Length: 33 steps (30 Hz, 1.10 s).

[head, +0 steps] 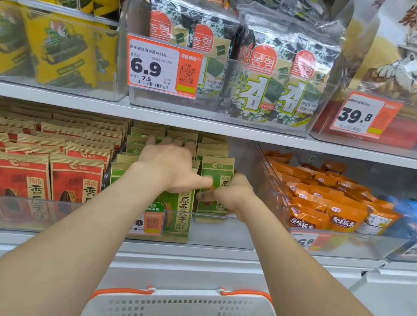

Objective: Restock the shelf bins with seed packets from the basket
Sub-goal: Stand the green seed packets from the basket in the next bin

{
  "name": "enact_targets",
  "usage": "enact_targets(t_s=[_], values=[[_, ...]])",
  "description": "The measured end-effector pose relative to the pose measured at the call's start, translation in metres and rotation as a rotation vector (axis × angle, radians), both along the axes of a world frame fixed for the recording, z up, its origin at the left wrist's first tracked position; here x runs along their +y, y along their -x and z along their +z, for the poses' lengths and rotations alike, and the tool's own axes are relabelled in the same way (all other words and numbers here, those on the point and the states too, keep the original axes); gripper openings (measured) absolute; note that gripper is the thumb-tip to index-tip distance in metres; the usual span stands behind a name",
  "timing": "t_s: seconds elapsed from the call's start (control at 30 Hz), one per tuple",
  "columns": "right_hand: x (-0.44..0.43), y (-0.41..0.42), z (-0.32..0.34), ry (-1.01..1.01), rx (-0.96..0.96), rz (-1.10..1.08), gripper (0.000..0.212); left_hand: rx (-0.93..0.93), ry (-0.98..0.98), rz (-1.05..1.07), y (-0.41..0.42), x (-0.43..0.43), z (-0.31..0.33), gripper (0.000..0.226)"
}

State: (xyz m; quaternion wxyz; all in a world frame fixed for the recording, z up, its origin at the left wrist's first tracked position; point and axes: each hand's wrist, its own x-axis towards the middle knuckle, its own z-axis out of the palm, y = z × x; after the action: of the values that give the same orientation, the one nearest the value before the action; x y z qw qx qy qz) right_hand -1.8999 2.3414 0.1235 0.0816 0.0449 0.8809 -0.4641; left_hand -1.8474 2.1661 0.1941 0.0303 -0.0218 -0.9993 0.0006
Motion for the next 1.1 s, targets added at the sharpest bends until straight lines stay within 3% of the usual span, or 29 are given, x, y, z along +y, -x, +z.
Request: enact_targets(t_s=[0.17, 0.3, 0.47, 0.6, 0.63, 0.73, 0.8, 0.97, 1.1], values=[[0.004, 0.000, 0.003, 0.029, -0.023, -0.039, 0.082, -0.003, -0.028, 0.047, -0.003, 0.003, 0.004, 0.104], [0.012, -0.001, 0.008, 0.065, -0.131, -0.004, 0.081, -0.040, -0.282, 0.099, 0.005, -0.005, 0.013, 0.073], [0.014, 0.000, 0.006, 0.104, -0.124, 0.063, 0.073, -0.020, -0.260, 0.100, 0.013, -0.004, 0.008, 0.059], [-0.004, 0.007, -0.005, 0.043, -0.024, 0.097, 0.115, 0.005, -0.257, 0.082, 0.015, -0.003, 0.006, 0.047], [-0.008, 0.007, -0.004, 0.019, 0.019, 0.083, 0.118, 0.027, -0.247, 0.083, 0.014, -0.003, 0.006, 0.043], [-0.014, -0.002, 0.006, 0.014, 0.123, 0.007, 0.093, 0.074, -0.211, 0.098, 0.010, -0.003, 0.008, 0.034], [-0.016, -0.003, 0.006, 0.052, 0.150, 0.006, 0.088, 0.124, -0.206, 0.094, 0.006, -0.003, 0.009, 0.032], [-0.017, 0.009, -0.003, 0.013, 0.043, 0.108, 0.093, 0.426, -0.252, -0.010, -0.010, 0.007, 0.007, 0.031], [-0.014, -0.008, 0.009, -0.130, -0.061, 0.073, 0.061, 0.483, -0.228, -0.100, -0.024, 0.010, -0.002, 0.045]])
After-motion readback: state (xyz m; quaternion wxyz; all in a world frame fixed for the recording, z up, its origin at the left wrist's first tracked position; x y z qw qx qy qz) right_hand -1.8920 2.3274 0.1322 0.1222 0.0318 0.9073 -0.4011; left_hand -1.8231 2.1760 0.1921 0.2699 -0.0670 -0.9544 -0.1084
